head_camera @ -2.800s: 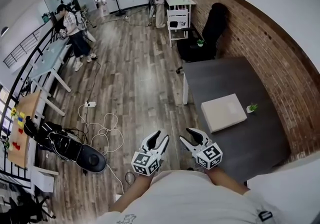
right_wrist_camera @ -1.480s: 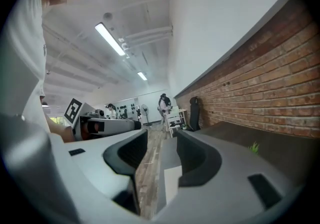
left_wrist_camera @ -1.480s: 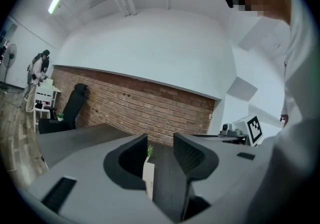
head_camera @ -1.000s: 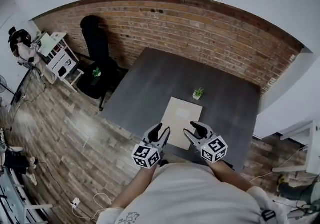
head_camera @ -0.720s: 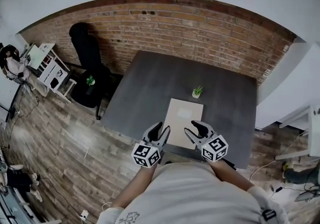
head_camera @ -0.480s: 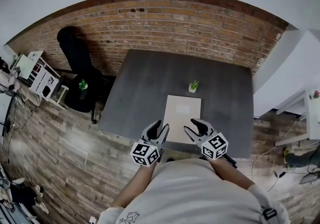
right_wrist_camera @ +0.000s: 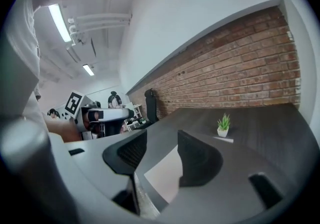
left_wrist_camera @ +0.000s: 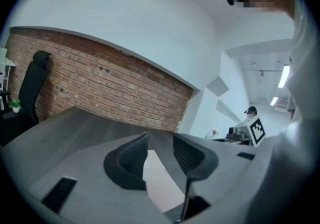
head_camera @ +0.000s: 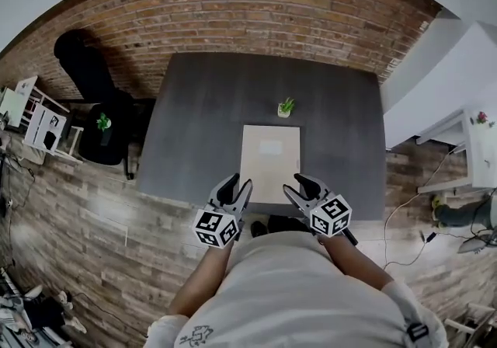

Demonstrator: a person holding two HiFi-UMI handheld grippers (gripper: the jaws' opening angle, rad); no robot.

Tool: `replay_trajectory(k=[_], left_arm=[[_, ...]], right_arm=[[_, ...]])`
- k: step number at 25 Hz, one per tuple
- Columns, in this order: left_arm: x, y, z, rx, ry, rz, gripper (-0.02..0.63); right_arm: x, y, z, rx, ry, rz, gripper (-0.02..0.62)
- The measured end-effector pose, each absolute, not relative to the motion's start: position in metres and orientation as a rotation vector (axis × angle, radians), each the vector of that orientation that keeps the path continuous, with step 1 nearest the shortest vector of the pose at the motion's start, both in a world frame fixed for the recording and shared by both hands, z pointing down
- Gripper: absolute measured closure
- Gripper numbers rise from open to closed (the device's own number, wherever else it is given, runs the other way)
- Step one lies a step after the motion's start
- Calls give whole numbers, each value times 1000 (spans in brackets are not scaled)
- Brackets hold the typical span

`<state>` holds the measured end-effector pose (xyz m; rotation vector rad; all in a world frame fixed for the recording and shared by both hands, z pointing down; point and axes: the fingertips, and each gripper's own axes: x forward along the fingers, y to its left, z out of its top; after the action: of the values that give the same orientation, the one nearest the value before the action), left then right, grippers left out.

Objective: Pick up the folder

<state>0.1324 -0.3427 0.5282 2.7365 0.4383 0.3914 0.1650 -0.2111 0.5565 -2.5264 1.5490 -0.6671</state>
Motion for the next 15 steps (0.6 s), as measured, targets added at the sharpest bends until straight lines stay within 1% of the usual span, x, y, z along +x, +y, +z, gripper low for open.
replay_trajectory(k=[7, 15], left_arm=[[153, -343, 563, 2719, 456, 533, 448], [178, -347, 627, 2697, 503, 762, 439]], right_arm=[[195, -195, 608, -2505, 1451, -837, 388], [229, -184, 659, -2519, 1407, -999, 379]])
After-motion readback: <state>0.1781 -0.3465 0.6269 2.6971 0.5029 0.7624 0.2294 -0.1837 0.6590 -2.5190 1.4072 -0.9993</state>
